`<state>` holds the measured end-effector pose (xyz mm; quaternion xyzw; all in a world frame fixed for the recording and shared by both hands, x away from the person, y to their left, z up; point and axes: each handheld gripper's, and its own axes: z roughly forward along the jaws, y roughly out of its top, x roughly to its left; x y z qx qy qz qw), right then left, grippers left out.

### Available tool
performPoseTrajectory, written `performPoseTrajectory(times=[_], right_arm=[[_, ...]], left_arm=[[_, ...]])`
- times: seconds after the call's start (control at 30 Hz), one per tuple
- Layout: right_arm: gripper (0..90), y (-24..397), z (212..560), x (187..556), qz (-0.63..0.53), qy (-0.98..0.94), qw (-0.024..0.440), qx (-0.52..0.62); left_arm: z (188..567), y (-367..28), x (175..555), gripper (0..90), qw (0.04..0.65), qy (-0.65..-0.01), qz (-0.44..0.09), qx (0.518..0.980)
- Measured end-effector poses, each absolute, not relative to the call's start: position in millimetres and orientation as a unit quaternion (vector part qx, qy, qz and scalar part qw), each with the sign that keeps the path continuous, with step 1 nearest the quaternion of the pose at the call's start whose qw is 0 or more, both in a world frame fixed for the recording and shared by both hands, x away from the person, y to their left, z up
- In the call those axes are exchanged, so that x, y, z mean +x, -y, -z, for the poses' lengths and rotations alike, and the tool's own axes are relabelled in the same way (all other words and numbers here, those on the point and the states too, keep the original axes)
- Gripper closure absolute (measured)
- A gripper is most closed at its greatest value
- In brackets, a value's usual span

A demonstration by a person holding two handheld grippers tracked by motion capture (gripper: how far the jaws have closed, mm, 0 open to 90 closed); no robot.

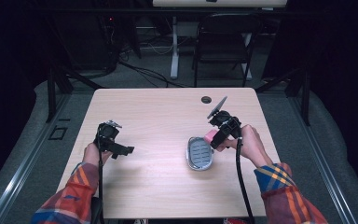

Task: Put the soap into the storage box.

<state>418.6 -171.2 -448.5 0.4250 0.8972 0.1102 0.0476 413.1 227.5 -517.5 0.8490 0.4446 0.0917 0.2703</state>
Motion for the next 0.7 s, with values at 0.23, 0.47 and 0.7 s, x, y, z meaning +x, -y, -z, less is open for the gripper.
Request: performPoseTrajectory(times=[0.23, 0.47, 0.7], right_arm=[[37.3, 164, 452, 420, -0.098, -0.902, 0.046, 0.418], [37.3, 158, 455, 421, -0.090, -0.905, 0.039, 0.415], [37.3, 149, 458, 424, -0.082, -0.907, 0.041, 0.410]], left_arm=[[517, -224, 415, 0.0, 0.267, -0.440, -0.092, 0.853], [518, -224, 415, 0.0, 0.267, -0.438, -0.090, 0.854], [517, -225, 414, 0.0, 0.268, -0.439, -0.092, 0.852]])
